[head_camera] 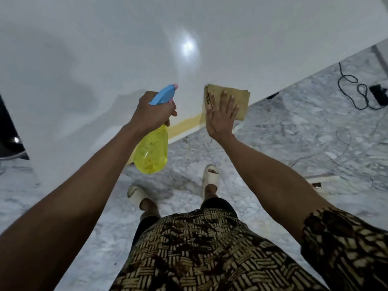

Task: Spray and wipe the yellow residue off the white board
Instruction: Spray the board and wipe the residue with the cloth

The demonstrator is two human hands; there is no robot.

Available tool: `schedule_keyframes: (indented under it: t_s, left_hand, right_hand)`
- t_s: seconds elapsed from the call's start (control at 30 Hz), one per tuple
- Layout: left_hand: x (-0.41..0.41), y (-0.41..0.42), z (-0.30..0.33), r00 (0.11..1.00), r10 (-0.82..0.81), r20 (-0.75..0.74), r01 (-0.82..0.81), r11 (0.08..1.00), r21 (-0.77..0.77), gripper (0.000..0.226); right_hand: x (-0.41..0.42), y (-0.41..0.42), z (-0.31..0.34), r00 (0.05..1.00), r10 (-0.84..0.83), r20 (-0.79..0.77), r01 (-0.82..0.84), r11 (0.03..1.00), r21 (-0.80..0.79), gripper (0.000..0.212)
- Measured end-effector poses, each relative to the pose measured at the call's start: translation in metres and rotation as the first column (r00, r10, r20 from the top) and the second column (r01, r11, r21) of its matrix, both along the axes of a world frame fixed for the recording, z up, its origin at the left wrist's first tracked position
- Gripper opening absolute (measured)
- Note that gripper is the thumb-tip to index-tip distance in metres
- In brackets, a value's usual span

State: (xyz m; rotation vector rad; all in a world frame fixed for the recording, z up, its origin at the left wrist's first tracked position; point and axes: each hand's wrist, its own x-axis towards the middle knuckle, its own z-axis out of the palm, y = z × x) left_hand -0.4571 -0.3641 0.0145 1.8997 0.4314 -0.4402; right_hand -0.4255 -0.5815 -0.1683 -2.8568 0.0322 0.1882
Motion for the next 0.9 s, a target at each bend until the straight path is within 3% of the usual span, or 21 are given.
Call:
schedule_keyframes:
  t_s: [0.37, 0.6, 0.9]
  left_hand:
    - [-0.088, 0.188, 0.000, 0.988, -0.147, 0.055, 0.139, 0.983, 0.117, 0.048]
    - [-0.127, 0.276, 0.000, 0.995, -0.097, 0.032, 0.093, 0.989, 0.118, 0.052]
    - [-0.170, 0.341, 0.007, 0.999, -0.008, 0.043, 0.004, 0.996, 0.084, 0.051]
  right_hand:
    - [-0.109, 0.186, -0.007, 0.995, -0.046, 0.084, 0.043, 0.998, 0.044, 0.051]
    - [-0.180, 0.305, -0.010, 0.990, 0.007, 0.139, -0.016, 0.998, 0.064, 0.052]
    - [-0.250, 0.398, -0.007, 0.981, 0.093, 0.169, -0.106, 0.992, 0.071, 0.052]
